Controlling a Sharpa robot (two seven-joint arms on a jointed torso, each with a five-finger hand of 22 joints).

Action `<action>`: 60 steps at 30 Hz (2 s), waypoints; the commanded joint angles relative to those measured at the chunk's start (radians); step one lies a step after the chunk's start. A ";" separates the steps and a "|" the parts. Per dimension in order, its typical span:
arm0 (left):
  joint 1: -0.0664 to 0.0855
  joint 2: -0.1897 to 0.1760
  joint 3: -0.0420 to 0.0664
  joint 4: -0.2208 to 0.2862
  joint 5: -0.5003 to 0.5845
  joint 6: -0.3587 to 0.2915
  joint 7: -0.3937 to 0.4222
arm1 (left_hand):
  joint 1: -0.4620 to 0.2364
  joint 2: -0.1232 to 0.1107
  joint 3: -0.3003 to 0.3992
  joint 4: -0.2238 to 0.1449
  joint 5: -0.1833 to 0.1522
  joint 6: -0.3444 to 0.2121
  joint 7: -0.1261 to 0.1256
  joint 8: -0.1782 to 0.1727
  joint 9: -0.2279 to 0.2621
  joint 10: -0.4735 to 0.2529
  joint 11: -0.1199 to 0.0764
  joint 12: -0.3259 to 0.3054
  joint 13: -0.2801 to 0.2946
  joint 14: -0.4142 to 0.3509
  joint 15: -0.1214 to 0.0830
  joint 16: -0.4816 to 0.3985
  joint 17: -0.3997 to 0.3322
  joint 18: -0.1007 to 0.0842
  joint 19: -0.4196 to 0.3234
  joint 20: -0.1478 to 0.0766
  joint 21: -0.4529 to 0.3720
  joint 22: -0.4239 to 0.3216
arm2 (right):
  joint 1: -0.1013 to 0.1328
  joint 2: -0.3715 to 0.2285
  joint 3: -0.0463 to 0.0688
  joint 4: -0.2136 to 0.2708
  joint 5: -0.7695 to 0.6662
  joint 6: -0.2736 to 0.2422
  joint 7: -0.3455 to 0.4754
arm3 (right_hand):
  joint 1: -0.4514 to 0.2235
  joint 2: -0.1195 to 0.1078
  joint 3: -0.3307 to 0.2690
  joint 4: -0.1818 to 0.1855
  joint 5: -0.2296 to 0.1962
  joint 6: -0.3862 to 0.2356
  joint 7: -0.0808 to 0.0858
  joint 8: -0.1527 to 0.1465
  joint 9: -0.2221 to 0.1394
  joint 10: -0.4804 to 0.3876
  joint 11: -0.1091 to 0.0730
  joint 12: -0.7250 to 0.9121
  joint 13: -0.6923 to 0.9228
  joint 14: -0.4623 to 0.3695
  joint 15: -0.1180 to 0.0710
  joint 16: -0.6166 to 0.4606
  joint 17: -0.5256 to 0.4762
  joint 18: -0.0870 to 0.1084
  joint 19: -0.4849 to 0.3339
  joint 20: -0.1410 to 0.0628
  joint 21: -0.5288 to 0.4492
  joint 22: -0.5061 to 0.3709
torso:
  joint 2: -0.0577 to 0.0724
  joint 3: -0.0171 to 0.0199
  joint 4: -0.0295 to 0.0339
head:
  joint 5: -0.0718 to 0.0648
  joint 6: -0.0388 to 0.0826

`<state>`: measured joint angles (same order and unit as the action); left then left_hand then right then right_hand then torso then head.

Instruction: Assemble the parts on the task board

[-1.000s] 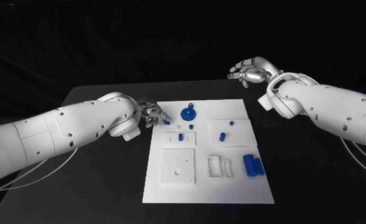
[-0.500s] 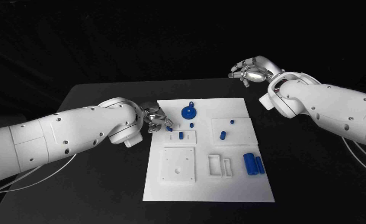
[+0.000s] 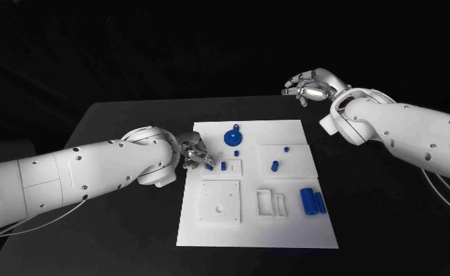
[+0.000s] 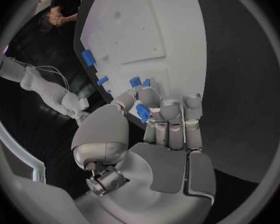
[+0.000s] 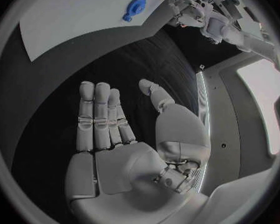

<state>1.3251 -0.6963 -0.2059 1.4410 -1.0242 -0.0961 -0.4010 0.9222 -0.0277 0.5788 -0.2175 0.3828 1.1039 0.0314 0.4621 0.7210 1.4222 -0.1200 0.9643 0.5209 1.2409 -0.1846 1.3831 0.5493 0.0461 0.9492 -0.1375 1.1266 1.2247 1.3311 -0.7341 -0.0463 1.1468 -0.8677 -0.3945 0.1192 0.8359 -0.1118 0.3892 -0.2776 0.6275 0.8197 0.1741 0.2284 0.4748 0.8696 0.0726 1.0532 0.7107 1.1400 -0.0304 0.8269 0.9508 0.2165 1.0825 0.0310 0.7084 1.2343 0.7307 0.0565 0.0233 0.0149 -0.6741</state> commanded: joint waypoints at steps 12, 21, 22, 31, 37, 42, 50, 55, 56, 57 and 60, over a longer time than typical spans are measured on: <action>-0.012 0.002 -0.001 -0.009 -0.059 -0.054 0.011 | -0.004 0.011 0.031 -0.026 0.005 0.070 -0.052 0.092 0.003 -0.002 -0.008 0.009 0.002 0.011 -0.016 0.008 0.001 0.019 0.011 -0.136 0.006 0.002 | -0.002 -0.001 0.001 0.002 0.005 0.020 0.012 | -0.015 -0.004 0.001 0.006 0.014 -0.001 0.009 0.005 -0.002 -0.009 0.000 0.007 -0.005 -0.010 -0.002 -0.003 -0.002 0.045 -0.001 0.006 -0.006 0.003 | 0.000 -0.0002 -0.0003 | 0.001 -0.005; -0.017 -0.001 -0.001 -0.002 -0.052 -0.089 0.023 | -0.007 0.011 0.032 -0.024 0.005 0.069 -0.052 0.093 0.003 -0.003 -0.009 0.012 0.003 0.011 -0.018 0.009 0.001 0.020 0.013 -0.136 0.007 0.003 | -0.003 -0.002 0.001 0.003 0.006 0.021 0.012 | -0.017 -0.003 0.001 0.007 0.015 -0.001 0.009 0.005 -0.002 -0.009 0.000 0.007 -0.005 -0.010 -0.002 -0.003 -0.002 0.045 -0.001 0.006 -0.007 0.003 | 0.000 -0.0001 -0.0006 | 0.004 -0.006; -0.018 -0.003 -0.002 0.001 -0.051 -0.095 0.025 | -0.007 0.011 0.032 -0.024 0.005 0.069 -0.052 0.094 0.003 -0.004 -0.009 0.012 0.003 0.011 -0.018 0.009 0.001 0.020 0.013 -0.136 0.007 0.003 | -0.003 -0.002 0.001 0.003 0.006 0.021 0.013 | -0.017 -0.003 0.001 0.007 0.015 -0.001 0.009 0.005 -0.002 -0.009 0.000 0.007 -0.005 -0.010 -0.002 -0.003 -0.002 0.045 -0.001 0.006 -0.007 0.003 | 0.000 0.0001 -0.0007 | 0.005 -0.006; -0.022 -0.013 -0.006 0.016 -0.051 -0.124 0.028 | -0.007 0.011 0.035 -0.024 0.007 0.070 -0.053 0.096 0.004 -0.004 -0.010 0.016 0.004 0.012 -0.020 0.010 0.001 0.021 0.015 -0.137 0.008 0.004 | -0.005 -0.003 0.001 0.002 0.006 0.021 0.013 | -0.017 -0.002 0.001 0.007 0.015 -0.001 0.009 0.005 -0.002 -0.009 0.000 0.008 -0.006 -0.010 -0.002 -0.003 -0.002 0.045 0.000 0.006 -0.007 0.004 | 0.000 0.0013 -0.0007 | 0.007 -0.008; -0.026 -0.016 -0.013 0.020 -0.051 -0.143 0.038 | -0.008 0.010 0.036 -0.022 0.007 0.070 -0.054 0.098 0.004 -0.005 -0.011 0.019 0.005 0.013 -0.022 0.012 0.001 0.022 0.017 -0.137 0.009 0.005 | -0.007 -0.004 0.001 0.001 0.006 0.024 0.013 | -0.018 -0.002 0.000 0.007 0.015 -0.001 0.009 0.006 -0.003 -0.010 0.000 0.009 -0.006 -0.010 -0.002 -0.002 -0.003 0.045 0.000 0.006 -0.007 0.004 | 0.000 0.0006 -0.0014 | 0.007 -0.008; -0.027 -0.017 -0.022 0.024 -0.052 -0.153 0.043 | -0.008 0.009 0.037 -0.023 0.007 0.070 -0.054 0.099 0.004 -0.005 -0.011 0.021 0.005 0.014 -0.023 0.013 0.001 0.022 0.017 -0.138 0.010 0.005 | -0.008 -0.005 0.001 0.001 0.006 0.024 0.013 | -0.019 -0.002 0.000 0.007 0.015 -0.001 0.009 0.006 -0.003 -0.010 0.000 0.009 -0.007 -0.010 -0.002 -0.002 -0.003 0.045 0.000 0.006 -0.008 0.004 | 0.000 0.0010 -0.0005 | 0.011 -0.011; -0.035 -0.017 -0.027 0.022 -0.058 -0.170 0.052 | -0.008 0.008 0.038 -0.023 0.007 0.070 -0.055 0.100 0.005 -0.005 -0.012 0.023 0.006 0.014 -0.024 0.014 0.002 0.023 0.018 -0.138 0.011 0.006 | -0.011 -0.003 0.001 -0.001 0.006 0.026 0.014 | -0.019 -0.001 0.000 0.007 0.015 -0.001 0.009 0.006 -0.003 -0.010 0.000 0.009 -0.007 -0.010 -0.002 -0.002 -0.003 0.045 0.000 0.006 -0.008 0.005 | 0.000 0.0008 -0.0008 | 0.013 -0.011; -0.038 -0.017 -0.028 0.020 -0.062 -0.182 0.057 | -0.008 0.008 0.038 -0.023 0.007 0.071 -0.055 0.101 0.005 -0.005 -0.012 0.024 0.006 0.015 -0.025 0.015 0.002 0.023 0.019 -0.138 0.012 0.006 | -0.012 -0.003 0.001 -0.001 0.006 0.025 0.013 | -0.019 0.000 0.000 0.007 0.015 -0.001 0.009 0.006 -0.003 -0.010 0.000 0.010 -0.007 -0.010 -0.002 -0.002 -0.003 0.045 0.000 0.006 -0.008 0.005 | 0.000 0.0001 -0.0009 | 0.013 -0.011; -0.039 -0.016 -0.028 0.020 -0.062 -0.182 0.058 | -0.008 0.008 0.039 -0.023 0.007 0.070 -0.055 0.101 0.005 -0.006 -0.012 0.024 0.006 0.015 -0.025 0.015 0.002 0.023 0.019 -0.138 0.012 0.006 | -0.012 -0.003 0.001 -0.001 0.006 0.026 0.014 | -0.019 0.000 0.000 0.007 0.015 -0.001 0.009 0.006 -0.003 -0.010 0.000 0.010 -0.007 -0.010 -0.002 -0.002 -0.003 0.045 0.000 0.006 -0.008 0.005 | 0.000 0.0001 -0.0009 | 0.013 -0.011; -0.039 -0.016 -0.028 0.021 -0.062 -0.184 0.059 | -0.008 0.007 0.039 -0.023 0.007 0.071 -0.055 0.101 0.005 -0.006 -0.012 0.025 0.006 0.015 -0.025 0.015 0.002 0.023 0.019 -0.138 0.012 0.006 | -0.012 -0.003 0.001 -0.001 0.006 0.026 0.013 | -0.019 0.000 0.000 0.007 0.015 -0.001 0.009 0.006 -0.003 -0.010 0.000 0.010 -0.007 -0.010 -0.002 -0.002 -0.003 0.045 0.000 0.006 -0.008 0.005 | 0.000 0.0001 -0.0011 | 0.012 -0.011; -0.040 -0.013 -0.028 0.023 -0.062 -0.191 0.061 | -0.008 0.007 0.039 -0.023 0.007 0.071 -0.055 0.102 0.005 -0.006 -0.012 0.025 0.007 0.015 -0.025 0.015 0.002 0.024 0.019 -0.138 0.012 0.007 | -0.013 -0.003 0.001 -0.002 0.006 0.027 0.013 | -0.019 0.000 0.000 0.007 0.015 -0.001 0.009 0.006 -0.003 -0.010 0.000 0.010 -0.008 -0.010 -0.002 -0.002 -0.003 0.045 0.000 0.006 -0.008 0.005 | 0.000 0.0000 -0.0007 | 0.007 -0.011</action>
<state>1.2881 -0.7119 -0.2331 1.4617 -1.0757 -0.2692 -0.3530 0.9145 -0.0277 0.5833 -0.2131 0.3861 1.1066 0.0341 0.5170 0.7245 1.4217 -0.1197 0.9835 0.5258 1.2413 -0.1844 1.3948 0.5495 0.0620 0.9598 -0.1410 1.1344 1.2298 1.3188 -0.7373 -0.0463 1.1454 -0.8668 -0.3769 0.1234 0.8267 -0.1133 0.3891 -0.2777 0.6361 0.8205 0.1767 0.2284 0.4729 0.8668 0.0695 1.0568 0.7040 1.1362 -0.0341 0.8270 0.9493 0.2168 1.0839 0.0324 0.7047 1.2379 0.7306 0.0566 0.0223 0.0250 -0.6855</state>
